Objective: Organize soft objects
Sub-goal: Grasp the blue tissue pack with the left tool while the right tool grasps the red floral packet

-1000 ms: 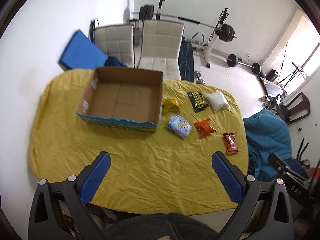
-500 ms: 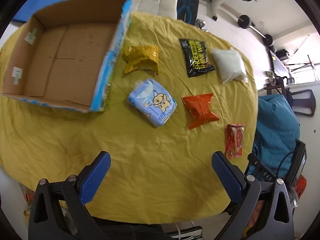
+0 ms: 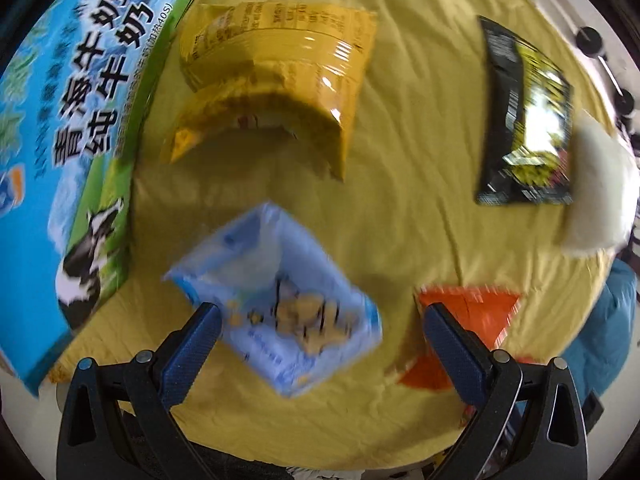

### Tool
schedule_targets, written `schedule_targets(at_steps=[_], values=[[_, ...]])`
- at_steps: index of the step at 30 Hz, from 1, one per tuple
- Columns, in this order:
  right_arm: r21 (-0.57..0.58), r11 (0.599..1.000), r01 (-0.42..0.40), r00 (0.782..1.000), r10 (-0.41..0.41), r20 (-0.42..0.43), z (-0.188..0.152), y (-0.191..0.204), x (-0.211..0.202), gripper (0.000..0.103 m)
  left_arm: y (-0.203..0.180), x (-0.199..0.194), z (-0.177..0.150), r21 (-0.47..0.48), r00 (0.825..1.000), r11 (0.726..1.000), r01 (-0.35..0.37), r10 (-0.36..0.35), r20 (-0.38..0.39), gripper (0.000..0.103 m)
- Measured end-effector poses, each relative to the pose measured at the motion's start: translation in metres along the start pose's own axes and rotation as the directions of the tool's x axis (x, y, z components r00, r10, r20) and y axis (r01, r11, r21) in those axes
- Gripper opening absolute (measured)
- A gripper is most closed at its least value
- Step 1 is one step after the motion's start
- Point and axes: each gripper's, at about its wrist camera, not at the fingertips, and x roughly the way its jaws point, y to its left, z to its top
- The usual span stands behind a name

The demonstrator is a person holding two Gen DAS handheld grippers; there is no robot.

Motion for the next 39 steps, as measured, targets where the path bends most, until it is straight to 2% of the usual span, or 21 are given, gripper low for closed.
schedule_targets(at_steps=[4, 8, 10, 12, 13, 15, 16, 19, 22, 24, 27, 31, 32, 34, 35, 39], values=[[-0.003, 1.0, -0.01, 0.999, 0.01, -0.04, 0.009, -0.005, 0.014, 0.095, 0.0, 0.011, 0.011, 0.006, 0.999, 0.999, -0.043, 0.043, -0.022, 0.103], [-0.029, 1.0, 0.001, 0.999, -0.002, -0.052, 0.013, -0.011, 0.023, 0.085, -0.008, 0.015, -0.004, 0.13, 0.995, 0.986, -0.101, 0.099, 0.022, 0.101], [-0.054, 0.998, 0.016, 0.998, -0.019, -0.054, 0.01, -0.012, 0.026, 0.081, -0.016, 0.019, -0.023, 0.235, 0.989, 0.961, -0.147, 0.137, 0.057, 0.101], [-0.074, 0.997, 0.03, 0.998, -0.035, -0.057, 0.005, -0.013, 0.028, 0.075, -0.021, 0.028, -0.043, 0.336, 0.981, 0.922, -0.192, 0.176, 0.078, 0.101], [-0.083, 0.996, 0.033, 0.998, -0.038, -0.057, 0.003, -0.014, 0.029, 0.072, -0.02, 0.032, -0.051, 0.366, 0.978, 0.907, -0.21, 0.187, 0.097, 0.101], [-0.1, 0.994, 0.046, 0.997, -0.052, -0.054, -0.002, -0.018, 0.03, 0.059, -0.015, 0.038, -0.061, 0.386, 0.97, 0.89, -0.243, 0.211, 0.123, 0.099], [-0.107, 0.993, 0.053, 0.997, -0.059, -0.05, -0.004, -0.02, 0.03, 0.059, -0.012, 0.041, -0.064, 0.389, 0.97, 0.889, -0.24, 0.207, 0.124, 0.096], [-0.117, 0.992, 0.046, 0.998, -0.052, -0.046, -0.014, -0.025, 0.032, 0.059, 0.004, 0.043, -0.08, 0.372, 0.983, 0.911, -0.18, 0.154, 0.098, 0.093], [-0.121, 0.992, 0.024, 0.997, -0.032, -0.066, -0.02, -0.032, 0.035, 0.06, 0.023, 0.025, -0.098, 0.308, 0.997, 0.95, -0.053, 0.031, 0.075, 0.094], [-0.129, 0.992, 0.011, 0.996, -0.022, -0.086, -0.019, -0.031, 0.037, 0.061, 0.039, 0.01, -0.105, 0.232, 0.994, 0.972, 0.044, -0.065, 0.083, 0.095], [-0.119, 0.993, -0.007, 0.997, -0.003, -0.083, -0.016, -0.037, 0.033, 0.061, 0.056, 0.002, -0.104, 0.139, 0.988, 0.983, 0.123, -0.135, 0.076, 0.095], [-0.079, 0.996, -0.031, 0.998, 0.026, -0.064, -0.005, -0.039, 0.026, 0.062, 0.058, 0.018, -0.063, 0.036, 0.992, 0.992, 0.118, -0.119, 0.045, 0.095], [-0.071, 0.997, -0.035, 0.998, 0.031, -0.062, -0.002, -0.039, 0.026, 0.062, 0.06, 0.022, -0.053, -0.014, 0.993, 0.994, 0.11, -0.109, 0.038, 0.095], [-0.054, 0.998, -0.031, 0.998, 0.028, -0.057, 0.004, -0.041, 0.027, 0.062, 0.059, 0.025, -0.033, -0.048, 0.994, 0.993, 0.104, -0.102, 0.044, 0.095], [-0.045, 0.999, -0.026, 0.998, 0.024, -0.054, 0.008, -0.039, 0.026, 0.062, 0.054, 0.027, -0.026, -0.049, 0.997, 0.997, 0.063, -0.06, 0.051, 0.095], [-0.002, 1.0, -0.023, 0.999, 0.023, -0.041, 0.012, -0.046, 0.027, 0.062, 0.044, 0.037, -0.017, -0.073, 0.998, 0.997, -0.016, 0.021, 0.064, 0.095]])
